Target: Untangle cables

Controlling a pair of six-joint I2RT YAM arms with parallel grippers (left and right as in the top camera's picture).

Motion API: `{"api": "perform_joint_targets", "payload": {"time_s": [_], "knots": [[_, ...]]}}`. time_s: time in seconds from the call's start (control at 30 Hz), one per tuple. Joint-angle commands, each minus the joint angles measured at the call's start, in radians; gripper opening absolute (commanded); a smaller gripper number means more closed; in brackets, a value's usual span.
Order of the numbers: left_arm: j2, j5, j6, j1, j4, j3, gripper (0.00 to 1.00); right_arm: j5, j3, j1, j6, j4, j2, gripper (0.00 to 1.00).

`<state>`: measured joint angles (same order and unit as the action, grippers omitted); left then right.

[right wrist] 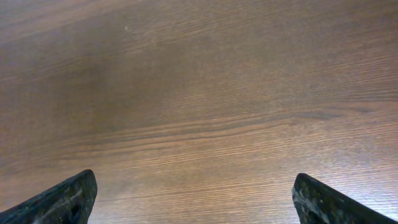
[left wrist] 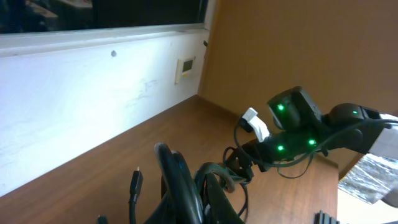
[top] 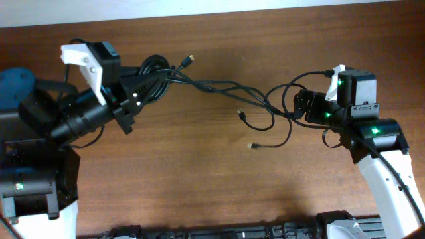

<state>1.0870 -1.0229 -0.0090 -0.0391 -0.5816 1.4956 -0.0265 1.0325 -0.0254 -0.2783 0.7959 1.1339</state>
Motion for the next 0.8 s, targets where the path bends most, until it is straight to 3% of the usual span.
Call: {"api": "perform_joint_targets", "payload": {"time_s": [0.0,0.27,0.4,0.5,0.57,0.67,0.73,0.77], "knots": [[-0.069,0.089,0.005,-0.115,0.050,0.035,0.00,0.219,-0.034,0.061,0.056,0.032,0.025,0.99],[-0.071,0.083,0.004,-0.191,0.027,0.035,0.00,0.203,-0.034,0.060,0.056,0.059,0.024,0.99],[-0.072,0.030,0.001,-0.191,0.003,0.035,0.00,0.029,-0.034,0.060,0.077,0.049,0.024,0.99],[-0.072,0.002,0.001,-0.191,0.002,0.035,0.00,-0.180,-0.034,0.060,0.191,0.038,0.018,1.00],[-0.072,-0.023,0.001,-0.190,-0.012,0.035,0.00,-0.386,-0.034,0.060,0.316,0.006,0.009,0.84],[-0.072,-0.030,0.002,-0.190,-0.048,0.035,0.00,-0.664,-0.034,0.060,0.436,-0.056,-0.011,0.52],[-0.072,-0.040,0.002,-0.190,-0.050,0.035,0.00,-0.781,-0.034,0.060,0.443,-0.097,-0.021,0.17],[-0.072,-0.040,0.002,-0.190,-0.051,0.035,0.00,-0.823,-0.034,0.060,0.443,-0.113,-0.024,0.08]]}}
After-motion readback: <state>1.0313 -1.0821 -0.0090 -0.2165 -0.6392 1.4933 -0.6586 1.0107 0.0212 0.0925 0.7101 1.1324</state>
